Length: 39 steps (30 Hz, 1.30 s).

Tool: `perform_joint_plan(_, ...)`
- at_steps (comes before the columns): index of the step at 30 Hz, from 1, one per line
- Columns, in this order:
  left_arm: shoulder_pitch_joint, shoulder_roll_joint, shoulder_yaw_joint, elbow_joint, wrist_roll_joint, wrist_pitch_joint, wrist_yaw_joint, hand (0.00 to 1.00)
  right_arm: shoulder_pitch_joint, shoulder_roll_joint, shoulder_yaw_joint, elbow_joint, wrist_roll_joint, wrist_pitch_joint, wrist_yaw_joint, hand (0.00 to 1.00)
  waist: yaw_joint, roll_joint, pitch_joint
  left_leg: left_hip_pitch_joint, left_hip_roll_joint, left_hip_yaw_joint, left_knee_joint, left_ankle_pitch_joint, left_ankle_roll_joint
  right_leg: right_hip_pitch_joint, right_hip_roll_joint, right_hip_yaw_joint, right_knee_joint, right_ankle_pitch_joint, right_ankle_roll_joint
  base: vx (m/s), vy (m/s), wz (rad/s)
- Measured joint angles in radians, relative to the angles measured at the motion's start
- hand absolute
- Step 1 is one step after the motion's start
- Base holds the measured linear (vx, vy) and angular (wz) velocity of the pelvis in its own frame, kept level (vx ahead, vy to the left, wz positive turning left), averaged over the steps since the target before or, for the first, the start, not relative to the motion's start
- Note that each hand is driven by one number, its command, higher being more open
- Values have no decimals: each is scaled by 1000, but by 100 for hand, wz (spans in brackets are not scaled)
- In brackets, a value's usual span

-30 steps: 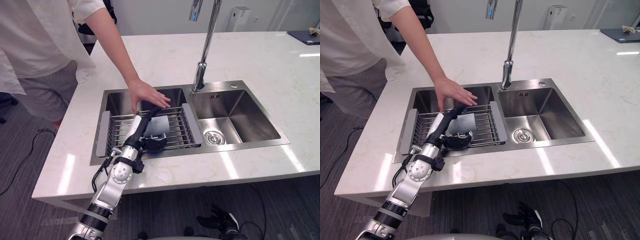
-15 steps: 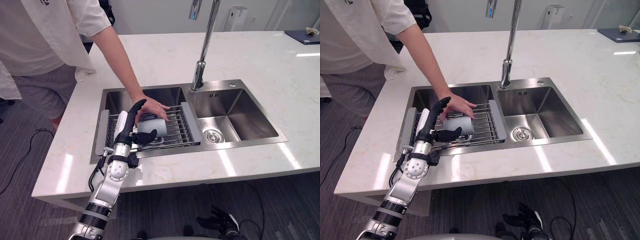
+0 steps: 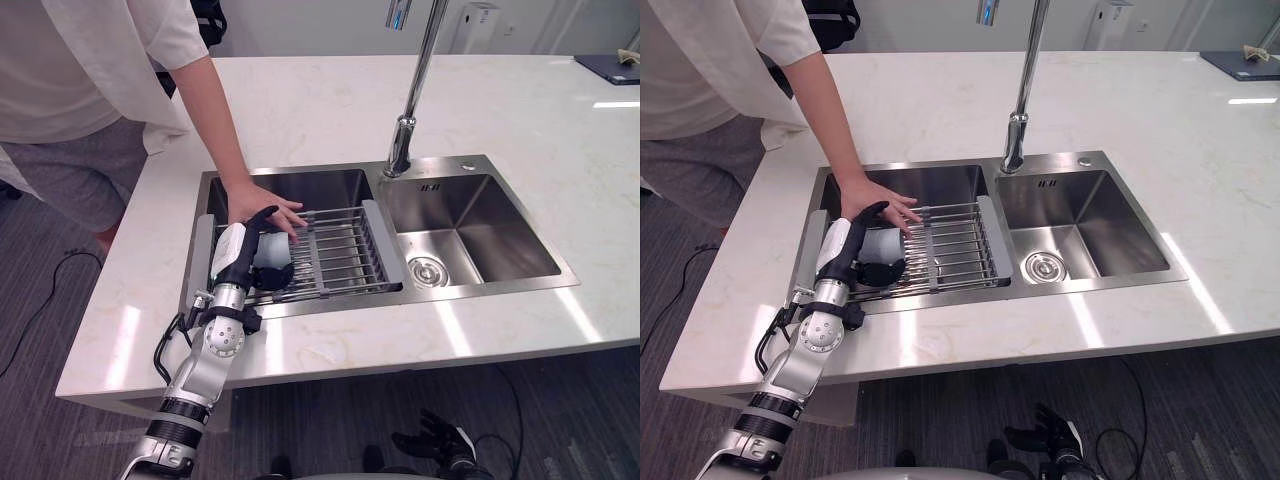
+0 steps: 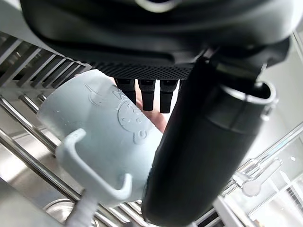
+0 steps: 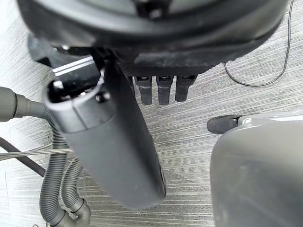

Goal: Walk over to the sink, pick up the cup, carry it to the dishwasher, place the cup inside the dishwasher, then close the dishwasher door

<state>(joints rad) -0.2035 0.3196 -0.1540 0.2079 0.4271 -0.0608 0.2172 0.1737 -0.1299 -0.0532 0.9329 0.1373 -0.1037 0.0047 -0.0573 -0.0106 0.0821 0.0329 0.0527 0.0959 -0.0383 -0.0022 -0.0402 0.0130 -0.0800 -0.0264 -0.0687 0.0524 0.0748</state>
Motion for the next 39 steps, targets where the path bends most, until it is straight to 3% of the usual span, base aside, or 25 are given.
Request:
perform_joint_plan(5, -3, 5, 2, -1, 8, 0, 0, 90, 3, 0, -1, 0, 0, 0, -1, 90, -13, 0, 0, 0, 1, 4, 0, -1, -1, -3, 1, 6, 0, 0, 0, -10, -8, -2)
perform_joint_plan(39, 29, -26, 5, -92, 5, -3, 18, 90, 4, -2, 1, 0, -1, 0, -1, 90, -10, 4, -1, 10, 1, 8, 6, -2, 0, 4, 1, 9, 13, -2, -3, 0, 0, 0)
